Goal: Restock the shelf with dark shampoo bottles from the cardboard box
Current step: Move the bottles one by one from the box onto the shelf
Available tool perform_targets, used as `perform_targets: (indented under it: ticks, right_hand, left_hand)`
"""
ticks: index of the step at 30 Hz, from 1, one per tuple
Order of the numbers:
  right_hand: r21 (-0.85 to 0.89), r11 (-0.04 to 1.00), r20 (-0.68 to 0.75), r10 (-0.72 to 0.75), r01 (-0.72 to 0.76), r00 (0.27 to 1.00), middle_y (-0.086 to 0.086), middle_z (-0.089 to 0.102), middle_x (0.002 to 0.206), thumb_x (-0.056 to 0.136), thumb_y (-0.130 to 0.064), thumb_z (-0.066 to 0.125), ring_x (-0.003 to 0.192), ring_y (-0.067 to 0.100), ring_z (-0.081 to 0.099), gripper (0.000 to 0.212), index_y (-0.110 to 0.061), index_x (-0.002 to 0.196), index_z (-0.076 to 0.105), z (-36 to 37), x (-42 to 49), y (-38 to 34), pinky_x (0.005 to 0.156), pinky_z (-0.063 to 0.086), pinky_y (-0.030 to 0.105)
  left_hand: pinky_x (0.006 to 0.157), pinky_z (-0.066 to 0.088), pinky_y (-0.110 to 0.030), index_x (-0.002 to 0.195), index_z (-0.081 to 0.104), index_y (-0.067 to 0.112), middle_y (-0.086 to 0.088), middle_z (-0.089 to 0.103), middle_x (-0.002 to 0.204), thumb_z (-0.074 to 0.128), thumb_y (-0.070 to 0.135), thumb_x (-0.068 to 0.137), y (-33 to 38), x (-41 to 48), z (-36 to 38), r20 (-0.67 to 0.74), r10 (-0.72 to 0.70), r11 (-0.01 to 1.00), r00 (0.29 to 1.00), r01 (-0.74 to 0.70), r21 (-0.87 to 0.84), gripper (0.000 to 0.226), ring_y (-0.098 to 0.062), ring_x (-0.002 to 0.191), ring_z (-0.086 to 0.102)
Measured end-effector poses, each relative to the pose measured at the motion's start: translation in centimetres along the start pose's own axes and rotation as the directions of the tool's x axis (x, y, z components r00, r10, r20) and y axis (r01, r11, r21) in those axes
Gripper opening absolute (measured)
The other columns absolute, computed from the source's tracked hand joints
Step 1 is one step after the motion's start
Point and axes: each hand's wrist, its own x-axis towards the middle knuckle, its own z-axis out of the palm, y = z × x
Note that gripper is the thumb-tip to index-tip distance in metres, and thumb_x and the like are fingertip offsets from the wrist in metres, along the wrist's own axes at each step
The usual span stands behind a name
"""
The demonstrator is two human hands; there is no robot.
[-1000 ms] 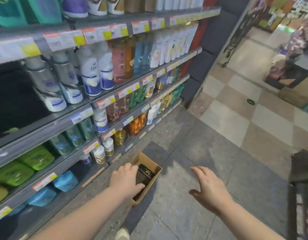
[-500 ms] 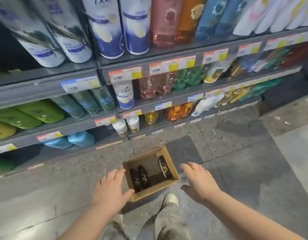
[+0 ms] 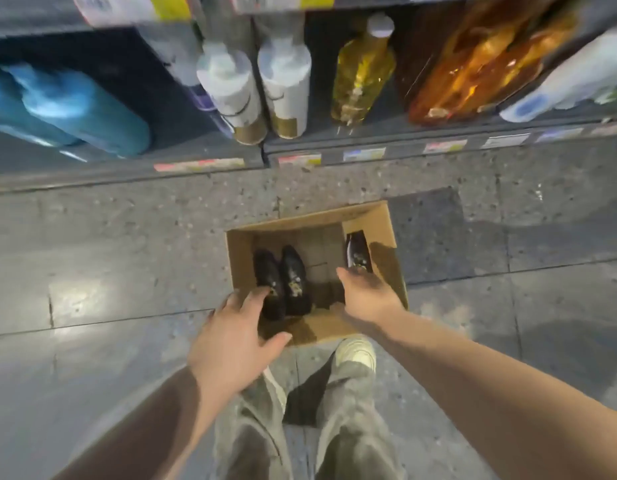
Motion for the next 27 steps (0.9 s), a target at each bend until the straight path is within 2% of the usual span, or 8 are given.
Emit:
perform_targets:
  ticks: [3, 6, 10, 14, 16, 21, 24, 27]
  right_hand:
    - [0.012, 1.0, 0.059, 0.02, -0.021, 0.998, 0.018, 0.051, 0.128, 0.093, -0.015, 0.047, 0.116, 0.035, 0.051, 0.041, -0.008, 0.131, 0.036, 4.1, 5.8, 0.7, 0.091, 0.045, 0.043]
    - [-0.002, 1.0, 0.037, 0.024, -0.024, 0.999, 0.015, 0.054, 0.127, 0.087, -0.026, 0.058, 0.116, 0.034, 0.052, 0.051, -0.014, 0.133, 0.04, 7.9, 10.7, 0.9, 0.095, 0.042, 0.043]
    - [0.145, 0.985, 0.024, 0.091, -0.093, 0.996, 0.013, 0.049, 0.132, 0.085, -0.024, 0.059, 0.117, 0.033, 0.05, 0.053, -0.015, 0.134, 0.038, 12.1, 16.3, 0.7, 0.091, 0.044, 0.039]
    - [0.293, 0.949, -0.018, 0.126, -0.115, 0.992, 0.014, 0.052, 0.128, 0.08, -0.029, 0.065, 0.114, 0.033, 0.052, 0.065, -0.01, 0.134, 0.034, 15.1, 20.0, 0.9, 0.084, 0.044, 0.034]
    - [0.381, 0.916, -0.026, 0.147, -0.126, 0.989, 0.015, 0.052, 0.129, 0.077, -0.033, 0.069, 0.115, 0.032, 0.052, 0.075, -0.01, 0.137, 0.03, 16.1, 21.1, 0.9, 0.088, 0.045, 0.036]
    - [0.649, 0.737, 0.008, 0.241, -0.189, 0.97, 0.013, 0.054, 0.126, 0.068, -0.027, 0.08, 0.114, 0.029, 0.052, 0.077, -0.008, 0.13, 0.038, 17.3, 22.3, 0.5, 0.082, 0.042, 0.029]
    - [0.646, 0.74, -0.001, 0.246, -0.187, 0.969, 0.011, 0.057, 0.125, 0.068, -0.029, 0.079, 0.115, 0.028, 0.053, 0.076, -0.011, 0.131, 0.041, 17.4, 22.6, 0.1, 0.092, 0.047, 0.034]
    - [0.639, 0.752, -0.033, 0.24, -0.164, 0.97, 0.009, 0.058, 0.123, 0.07, -0.029, 0.077, 0.115, 0.029, 0.054, 0.072, -0.014, 0.131, 0.042, 17.2, 22.3, 0.2, 0.094, 0.047, 0.039]
  left_hand:
    - [0.096, 0.042, -0.038, 0.138, 0.027, 0.028, -0.003, 0.041, 0.139, 0.053, 0.058, 0.08, -1.4, 2.8, 3.6, -0.019, -0.005, 1.0, 1.0, 0.005, 0.0, 0.07, -0.026, 0.121, 0.047]
    - [0.097, 0.041, -0.037, 0.139, 0.024, 0.03, 0.0, 0.038, 0.14, 0.051, 0.055, 0.083, -2.8, 5.6, 5.9, -0.028, 0.017, 1.0, 0.999, -0.016, 0.014, 0.067, -0.023, 0.123, 0.045]
    - [0.103, 0.034, -0.036, 0.138, 0.032, 0.027, 0.001, 0.042, 0.139, 0.056, 0.046, 0.083, -5.2, 8.2, 7.2, -0.114, 0.088, 0.996, 0.99, -0.087, 0.006, 0.063, -0.023, 0.122, 0.044]
    - [0.084, 0.049, -0.046, 0.124, 0.054, 0.017, -0.007, 0.062, 0.117, 0.071, 0.034, 0.073, -6.8, 9.2, 8.6, -0.214, 0.28, 0.96, 0.936, -0.276, 0.049, 0.057, -0.032, 0.104, 0.06]
    - [0.077, 0.053, -0.046, 0.12, 0.053, 0.018, -0.006, 0.065, 0.11, 0.068, 0.036, 0.068, -7.3, 9.4, 9.1, -0.264, 0.329, 0.943, 0.907, -0.33, 0.041, 0.057, -0.031, 0.098, 0.063]
    - [0.075, 0.052, -0.04, 0.118, 0.046, 0.025, 0.001, 0.063, 0.109, 0.059, 0.044, 0.069, -7.4, 9.5, 9.7, -0.312, 0.334, 0.939, 0.89, -0.343, 0.027, 0.054, -0.024, 0.095, 0.061]
    - [0.075, 0.052, -0.042, 0.117, 0.047, 0.025, 0.0, 0.064, 0.108, 0.054, 0.045, 0.07, -7.2, 9.5, 9.7, -0.315, 0.32, 0.941, 0.893, -0.339, -0.005, 0.051, -0.024, 0.094, 0.062]
    - [0.074, 0.053, -0.044, 0.116, 0.05, 0.023, -0.001, 0.066, 0.107, 0.064, 0.04, 0.067, -7.1, 9.4, 9.3, -0.291, 0.32, 0.943, 0.902, -0.332, 0.01, 0.054, -0.026, 0.094, 0.063]
